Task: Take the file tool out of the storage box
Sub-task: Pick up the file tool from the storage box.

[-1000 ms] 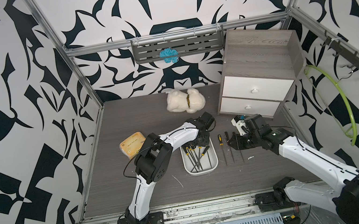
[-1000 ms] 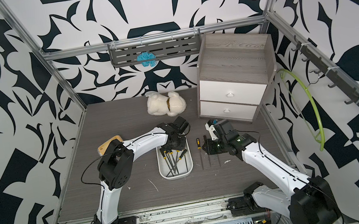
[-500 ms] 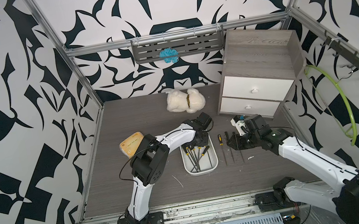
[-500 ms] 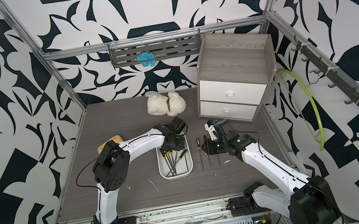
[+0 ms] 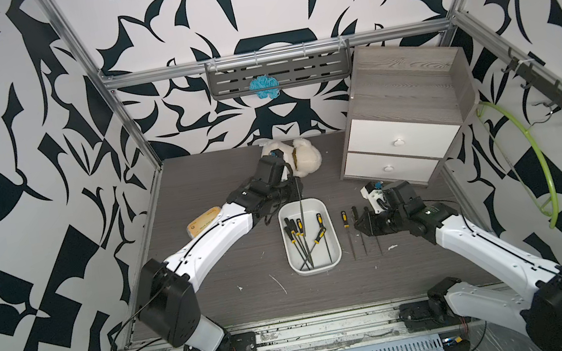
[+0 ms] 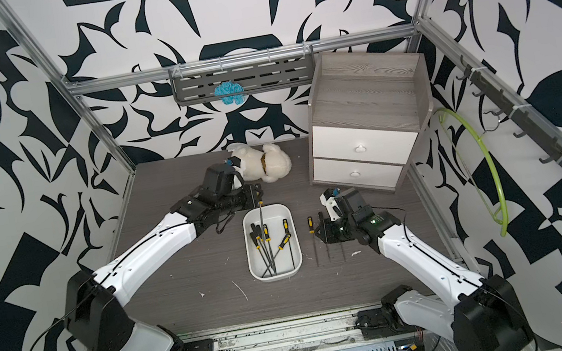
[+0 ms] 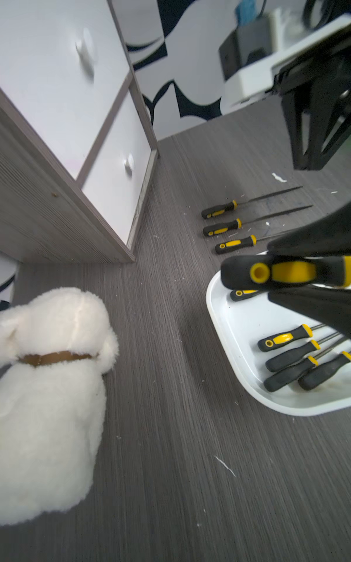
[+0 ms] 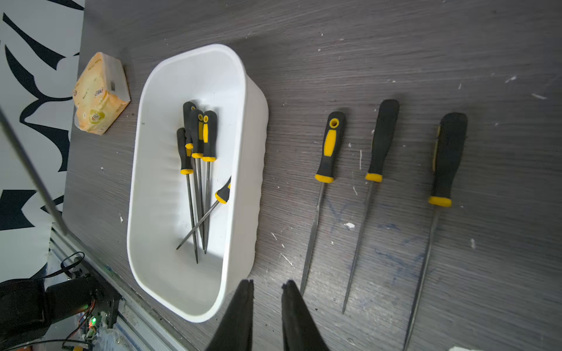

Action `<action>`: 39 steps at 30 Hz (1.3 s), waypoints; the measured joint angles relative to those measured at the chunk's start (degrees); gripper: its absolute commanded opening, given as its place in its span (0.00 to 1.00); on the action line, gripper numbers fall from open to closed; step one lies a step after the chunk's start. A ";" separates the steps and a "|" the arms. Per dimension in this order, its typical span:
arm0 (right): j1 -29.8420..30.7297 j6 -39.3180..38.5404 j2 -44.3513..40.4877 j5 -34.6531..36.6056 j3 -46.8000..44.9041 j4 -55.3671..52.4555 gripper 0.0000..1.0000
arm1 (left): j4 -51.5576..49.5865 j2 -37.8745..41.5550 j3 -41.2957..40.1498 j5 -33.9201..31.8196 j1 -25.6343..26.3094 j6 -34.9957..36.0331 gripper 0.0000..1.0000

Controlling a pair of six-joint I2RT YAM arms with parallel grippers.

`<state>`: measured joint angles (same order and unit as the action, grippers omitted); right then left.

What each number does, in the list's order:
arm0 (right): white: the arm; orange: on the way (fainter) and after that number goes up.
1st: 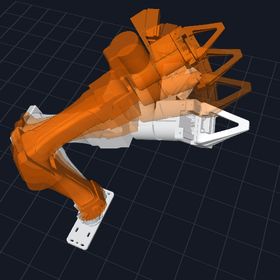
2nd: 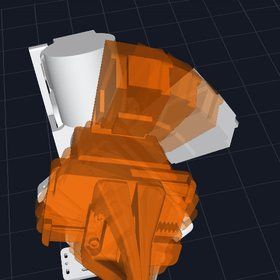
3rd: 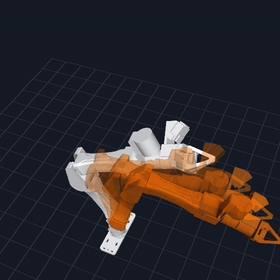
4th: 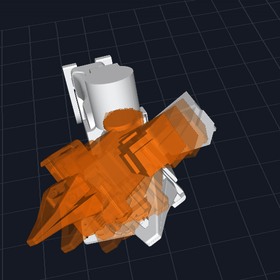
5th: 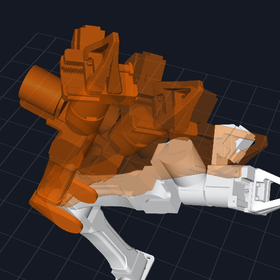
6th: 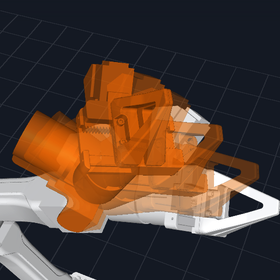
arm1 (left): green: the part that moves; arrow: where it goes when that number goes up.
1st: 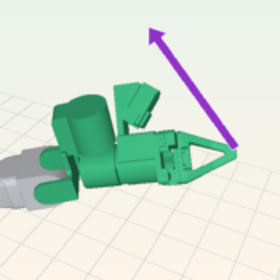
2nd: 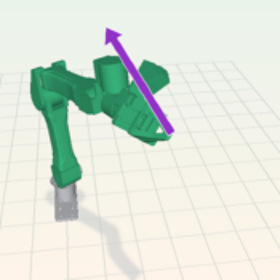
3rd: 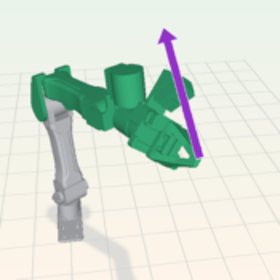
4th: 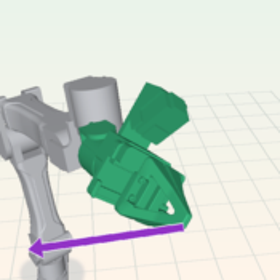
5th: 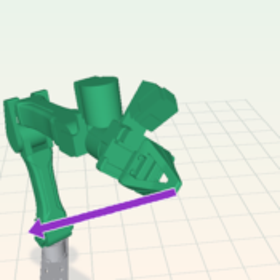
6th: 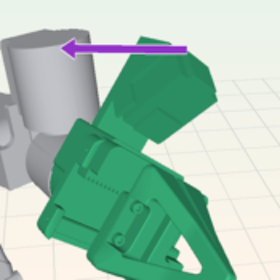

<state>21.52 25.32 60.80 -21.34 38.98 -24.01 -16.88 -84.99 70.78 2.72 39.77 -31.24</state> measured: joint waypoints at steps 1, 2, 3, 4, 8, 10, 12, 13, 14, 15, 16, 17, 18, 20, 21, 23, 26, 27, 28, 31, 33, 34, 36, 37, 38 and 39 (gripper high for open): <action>0.00 0.02 0.00 -0.15 -0.02 0.11 0.23 | 0.92 2.08 -1.77 0.61 -0.02 -0.37 0.02; 0.00 0.02 0.00 -0.37 -0.04 0.26 0.22 | 1.81 4.00 -3.48 1.27 -0.02 -0.61 0.01; 0.00 0.02 0.00 -0.76 -0.09 0.50 0.22 | 2.73 5.75 -5.11 1.92 -0.02 -0.94 0.01; 0.00 0.04 0.00 -1.36 -0.22 1.03 0.22 | 3.76 7.32 -6.78 2.73 -0.02 -1.33 0.01; 0.76 0.20 -0.02 -4.24 -0.96 3.63 0.22 | 8.94 12.39 -14.01 5.60 -0.09 -3.19 0.01; 1.90 0.50 -0.02 -6.25 -1.44 5.73 0.22 | 10.47 14.97 -17.40 6.43 -0.17 -3.87 0.01; 3.85 1.62 -0.02 -9.05 -2.29 9.53 0.22 | 11.04 16.72 -18.88 6.75 -0.24 -3.98 0.01; 5.27 2.23 -0.02 -10.32 -2.75 11.69 0.22 | 11.39 17.31 -19.15 6.84 -0.26 -3.98 0.01; 6.58 2.78 0.00 -10.95 -2.95 12.98 0.23 | 11.72 17.70 -19.21 6.97 -0.28 -3.96 0.01; 8.39 3.17 0.00 -11.50 -2.99 14.38 0.24 | 12.02 18.03 -19.19 7.06 -0.28 -3.91 0.01; 10.14 3.37 0.00 -11.80 -2.99 15.74 0.25 | 12.35 18.29 -19.19 7.21 -0.28 -3.93 0.01; 11.43 3.65 0.00 -11.98 -2.97 16.72 0.28 | 12.50 18.47 -19.19 7.26 -0.28 -3.93 0.01; 12.94 4.07 0.00 -12.07 -2.93 17.73 0.30 | 12.74 18.60 -19.23 7.32 -0.28 -3.93 0.01; 15.50 5.16 0.39 -12.33 -2.62 19.19 0.31 | 13.07 18.75 -19.37 7.39 -0.28 -3.93 0.01; 16.81 5.79 1.07 -12.46 -2.12 19.76 0.31 | 13.11 18.84 -19.43 7.39 -0.28 -3.93 0.01; 19.23 6.36 3.02 -12.44 -0.55 20.17 0.32 | 13.14 18.84 -19.43 7.39 -0.28 -3.91 0.01; 22.43 7.34 6.19 -12.31 1.99 21.38 0.33 | 13.14 18.84 -19.43 7.39 -0.28 -3.91 0.00; 22.99 7.65 6.78 -12.31 2.45 21.73 0.33 | 13.11 18.84 -19.43 7.37 -0.28 -3.91 0.00; 23.76 7.80 7.32 -12.33 2.99 22.10 0.33 | 13.11 18.82 -19.43 7.37 -0.28 -3.91 0.01; 24.94 7.98 8.55 -12.09 4.24 22.56 0.34 | 13.14 18.80 -19.43 7.39 -0.28 -3.91 0.00; 25.22 8.04 9.55 -11.98 4.98 22.88 0.34 | 13.14 18.62 -19.43 7.41 -0.28 -3.91 0.00; 25.31 8.09 10.19 -11.93 5.31 23.12 0.34 | 13.14 18.47 -19.43 7.41 -0.28 -3.91 0.00; 25.51 8.15 11.34 -11.76 5.81 23.30 0.34 | 13.11 18.12 -19.43 7.43 -0.28 -3.91 0.00; 25.55 8.17 11.93 -11.56 5.97 23.43 0.33 | 13.11 17.94 -19.43 7.43 -0.28 -3.91 0.00; 25.62 8.17 12.44 -11.37 6.10 23.43 0.32 | 13.11 17.84 -19.43 7.43 -0.28 -3.91 0.00; 25.62 8.17 12.79 -11.21 6.19 23.43 0.30 | 13.11 17.84 -19.43 7.43 -0.28 -3.91 0.00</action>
<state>47.13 33.50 73.58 -32.56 45.17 -0.58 -3.77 -67.16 51.35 10.15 39.48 -35.16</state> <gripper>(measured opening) 0.323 0.186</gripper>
